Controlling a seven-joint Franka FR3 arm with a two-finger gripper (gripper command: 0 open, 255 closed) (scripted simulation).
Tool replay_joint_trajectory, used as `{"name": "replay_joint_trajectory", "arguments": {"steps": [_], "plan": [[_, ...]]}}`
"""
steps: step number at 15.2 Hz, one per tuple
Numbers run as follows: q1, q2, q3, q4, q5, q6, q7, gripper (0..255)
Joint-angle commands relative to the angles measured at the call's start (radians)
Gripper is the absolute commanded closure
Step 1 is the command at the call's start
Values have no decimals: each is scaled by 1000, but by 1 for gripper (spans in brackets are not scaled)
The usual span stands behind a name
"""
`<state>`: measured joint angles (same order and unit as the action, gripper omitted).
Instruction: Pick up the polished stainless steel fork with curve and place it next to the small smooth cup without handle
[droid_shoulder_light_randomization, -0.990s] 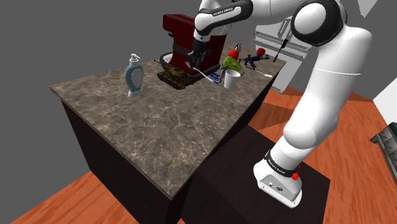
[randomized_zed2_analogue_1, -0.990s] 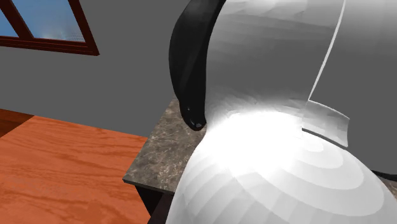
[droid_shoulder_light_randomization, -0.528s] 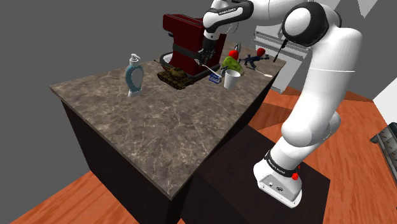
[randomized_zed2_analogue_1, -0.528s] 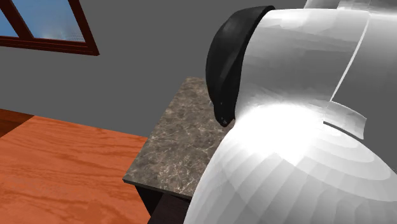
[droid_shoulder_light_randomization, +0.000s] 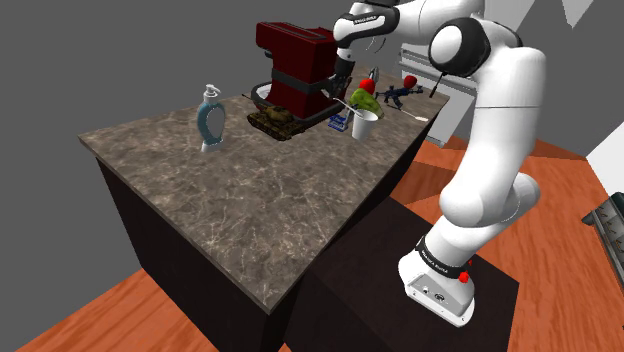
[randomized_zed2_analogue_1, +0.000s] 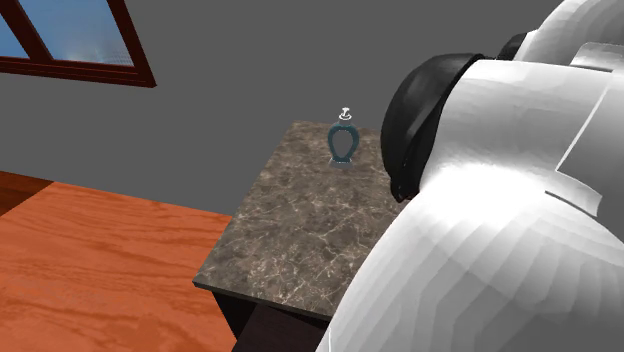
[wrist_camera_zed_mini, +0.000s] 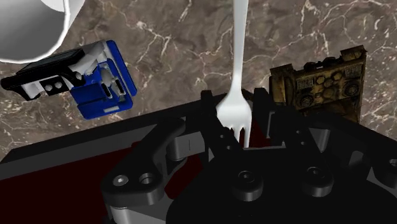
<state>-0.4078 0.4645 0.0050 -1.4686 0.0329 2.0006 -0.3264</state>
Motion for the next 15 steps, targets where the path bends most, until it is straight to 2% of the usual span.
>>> {"name": "replay_joint_trajectory", "arguments": {"steps": [1,3,4,15], "plan": [[-28,53,-8,79,6,-27,-38,255],[-55,104,-15,162,12,-60,-71,255],[-58,110,-15,170,12,-63,-74,255],[-58,145,-14,78,15,64,-79,255]]}}
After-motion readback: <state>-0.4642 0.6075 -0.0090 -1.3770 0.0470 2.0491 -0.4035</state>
